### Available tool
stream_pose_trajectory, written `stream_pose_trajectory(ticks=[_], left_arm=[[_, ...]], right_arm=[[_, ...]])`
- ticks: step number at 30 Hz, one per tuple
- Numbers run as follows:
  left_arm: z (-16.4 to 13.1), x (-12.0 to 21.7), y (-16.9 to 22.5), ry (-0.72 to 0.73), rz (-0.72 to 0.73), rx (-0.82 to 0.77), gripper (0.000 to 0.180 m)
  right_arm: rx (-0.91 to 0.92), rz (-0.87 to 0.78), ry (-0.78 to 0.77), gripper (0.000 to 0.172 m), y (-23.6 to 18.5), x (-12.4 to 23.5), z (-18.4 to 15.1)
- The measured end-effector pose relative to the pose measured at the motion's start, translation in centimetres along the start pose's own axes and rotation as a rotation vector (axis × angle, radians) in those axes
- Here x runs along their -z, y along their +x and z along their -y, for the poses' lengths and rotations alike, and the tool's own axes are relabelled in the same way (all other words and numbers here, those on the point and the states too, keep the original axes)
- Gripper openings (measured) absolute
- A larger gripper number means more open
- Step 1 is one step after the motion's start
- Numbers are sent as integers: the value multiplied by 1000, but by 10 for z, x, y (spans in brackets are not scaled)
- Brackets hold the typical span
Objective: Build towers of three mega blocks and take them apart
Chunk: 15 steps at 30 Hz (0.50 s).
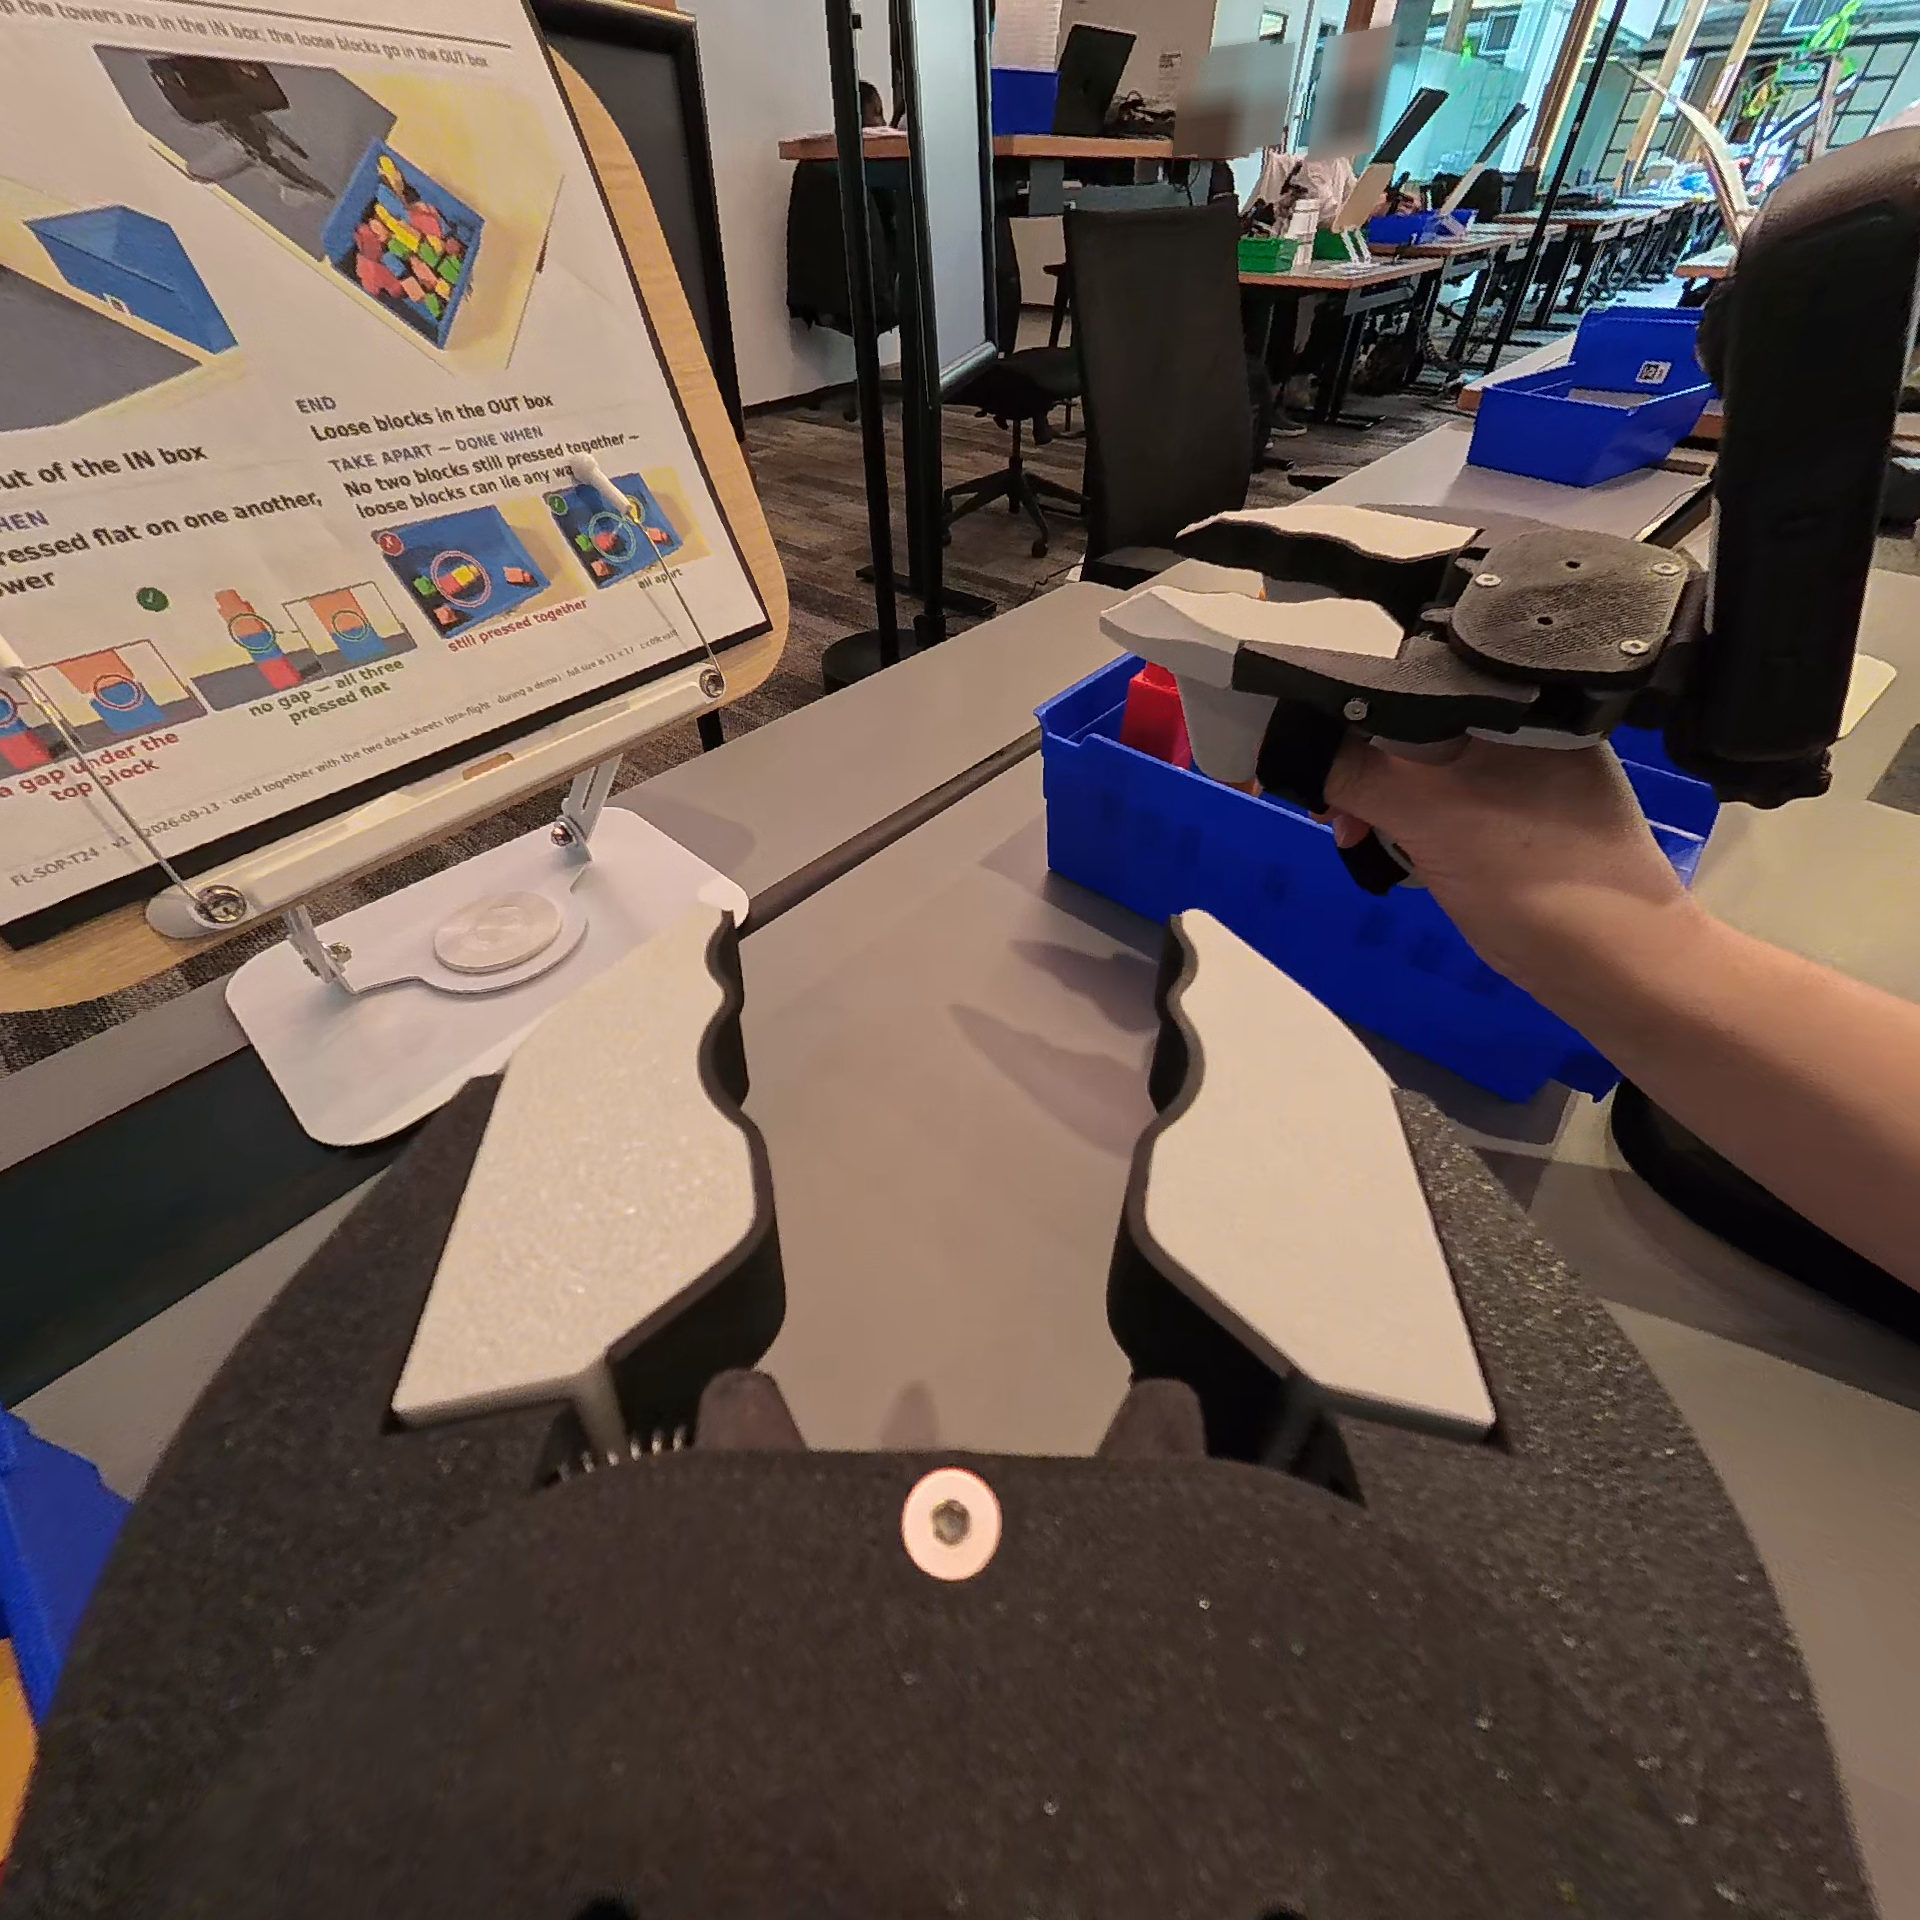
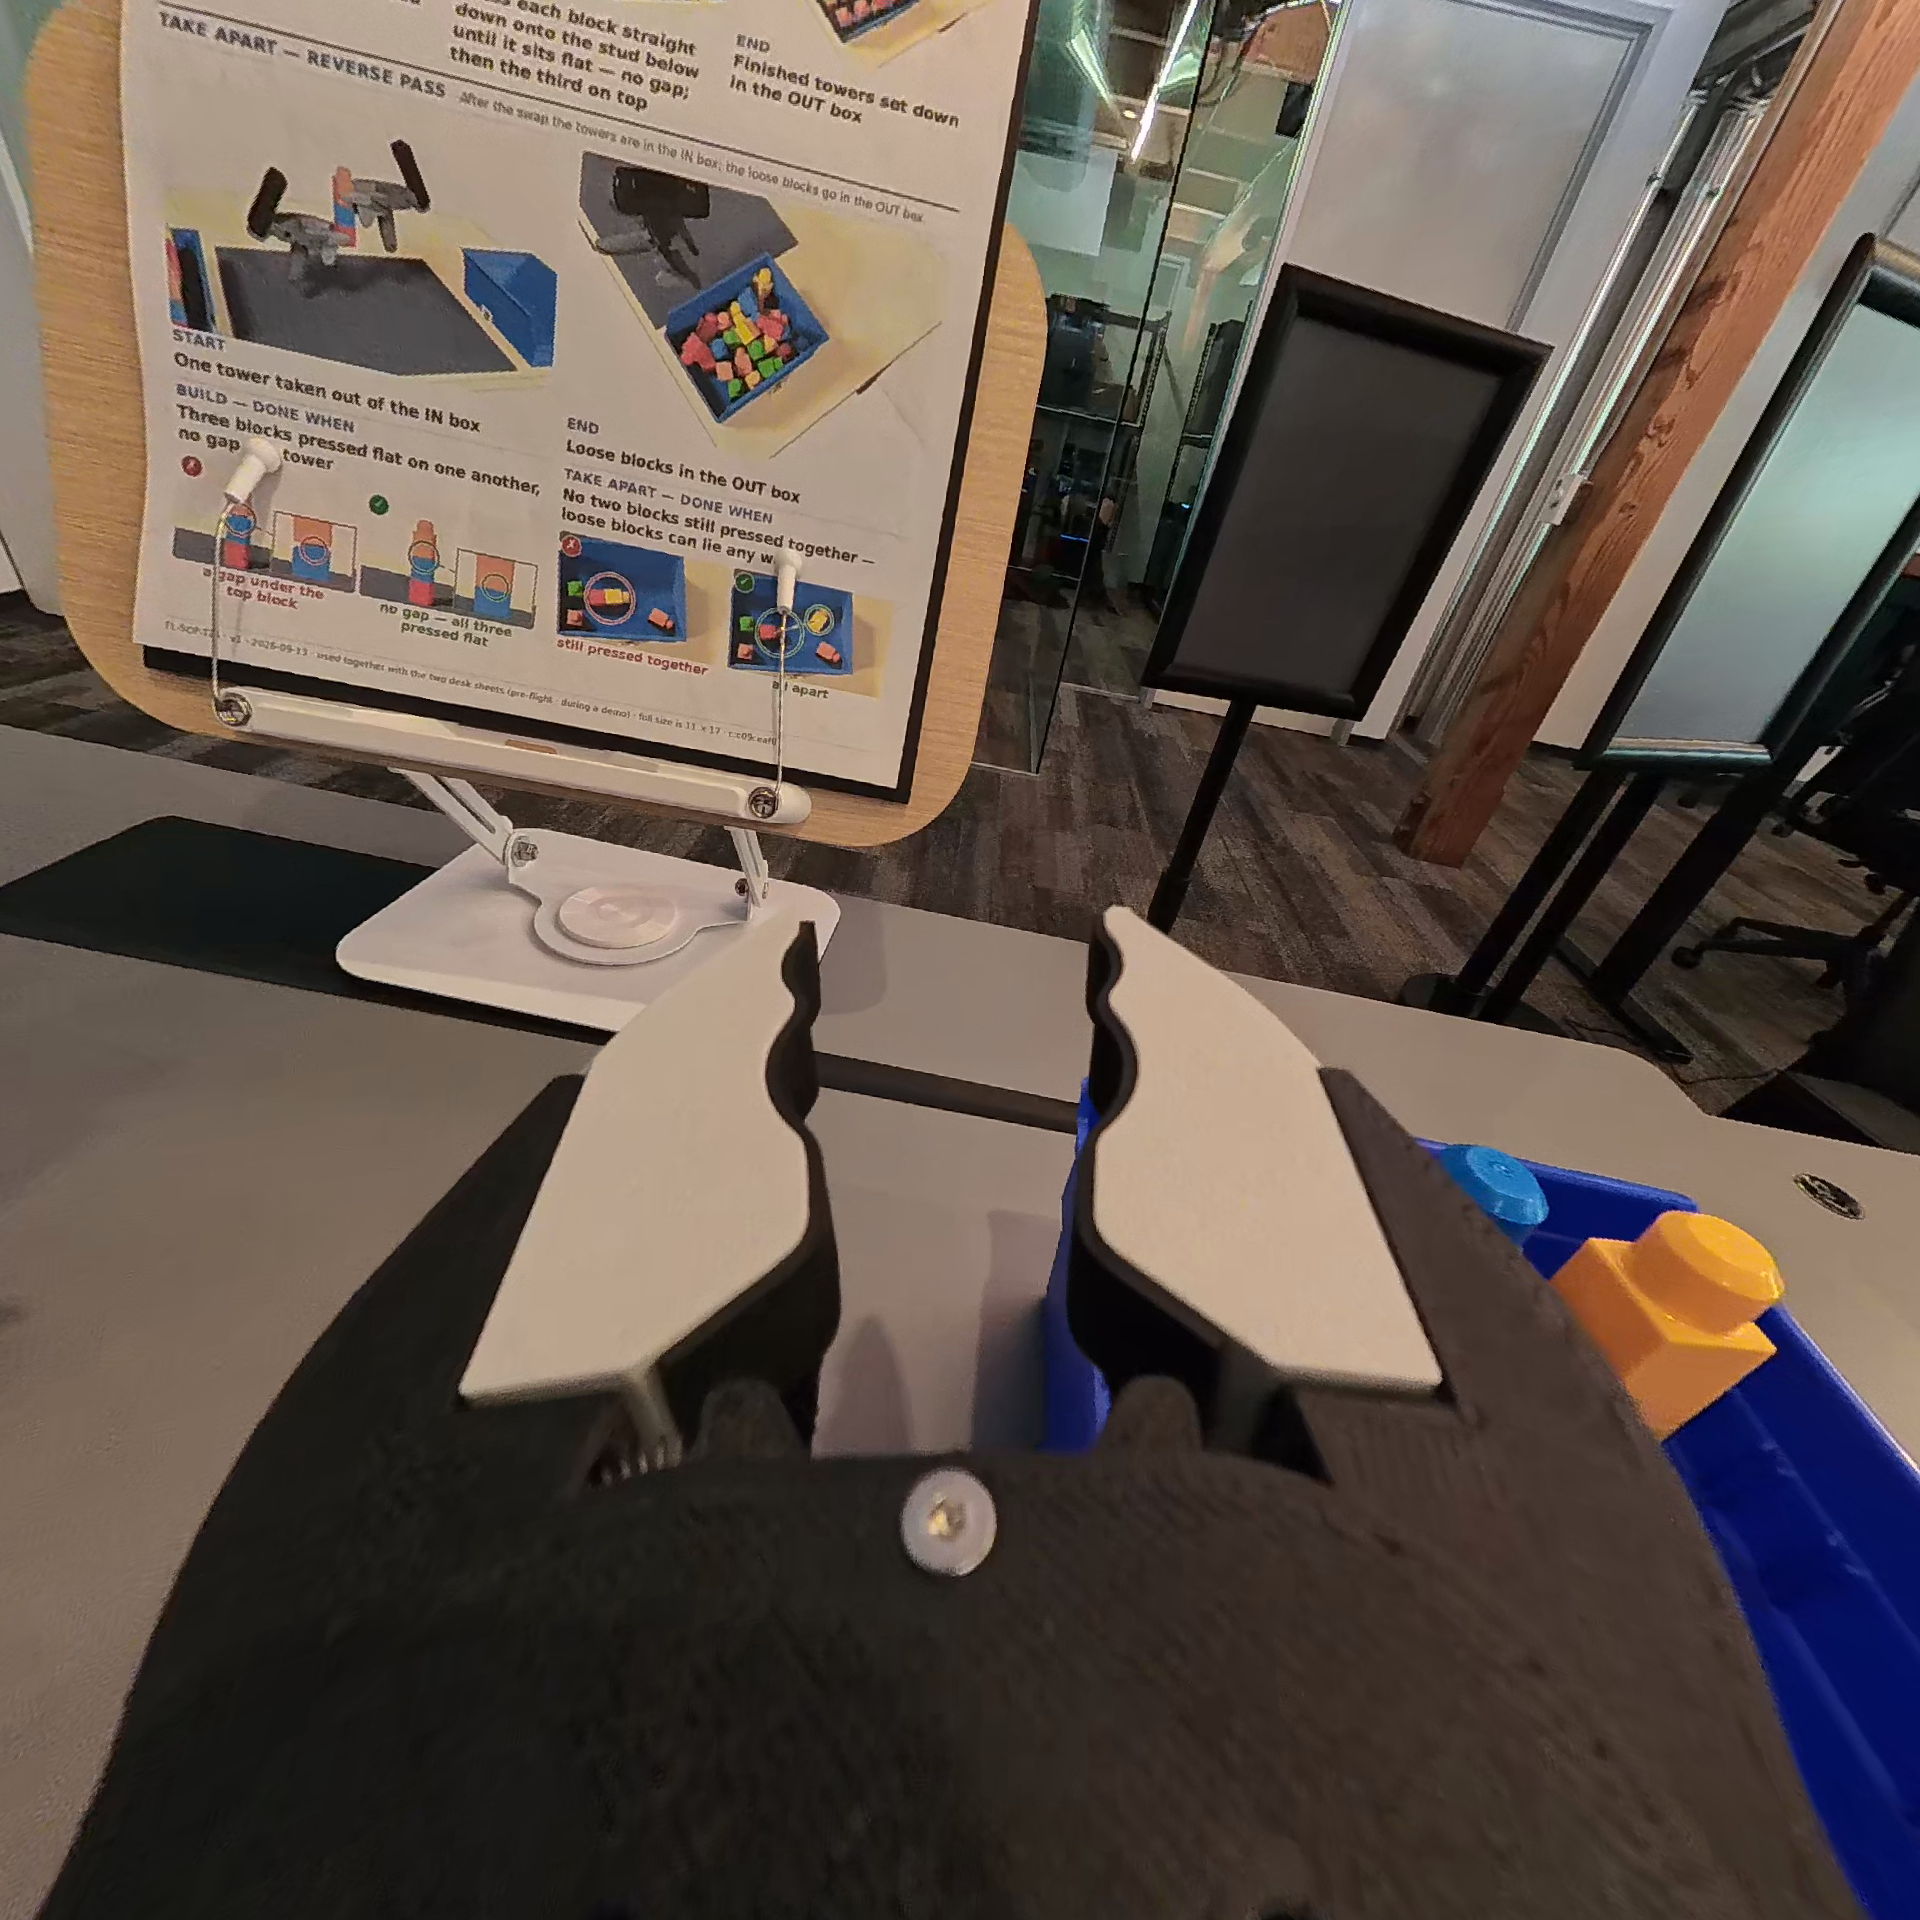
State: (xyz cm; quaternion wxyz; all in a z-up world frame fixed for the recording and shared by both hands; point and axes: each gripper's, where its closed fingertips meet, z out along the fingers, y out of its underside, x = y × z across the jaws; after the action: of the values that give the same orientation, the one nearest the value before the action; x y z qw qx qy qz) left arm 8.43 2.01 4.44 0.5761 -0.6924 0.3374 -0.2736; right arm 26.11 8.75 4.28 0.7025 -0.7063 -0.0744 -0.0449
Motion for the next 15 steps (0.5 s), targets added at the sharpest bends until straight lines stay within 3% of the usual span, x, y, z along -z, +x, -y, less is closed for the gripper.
stream_pose_trajectory(ticks=[15], left_arm=[[0, 0, -2, -1, 10, 3, 76]], right_arm=[[6, 10, -24, 50, -3, -2, -5]])
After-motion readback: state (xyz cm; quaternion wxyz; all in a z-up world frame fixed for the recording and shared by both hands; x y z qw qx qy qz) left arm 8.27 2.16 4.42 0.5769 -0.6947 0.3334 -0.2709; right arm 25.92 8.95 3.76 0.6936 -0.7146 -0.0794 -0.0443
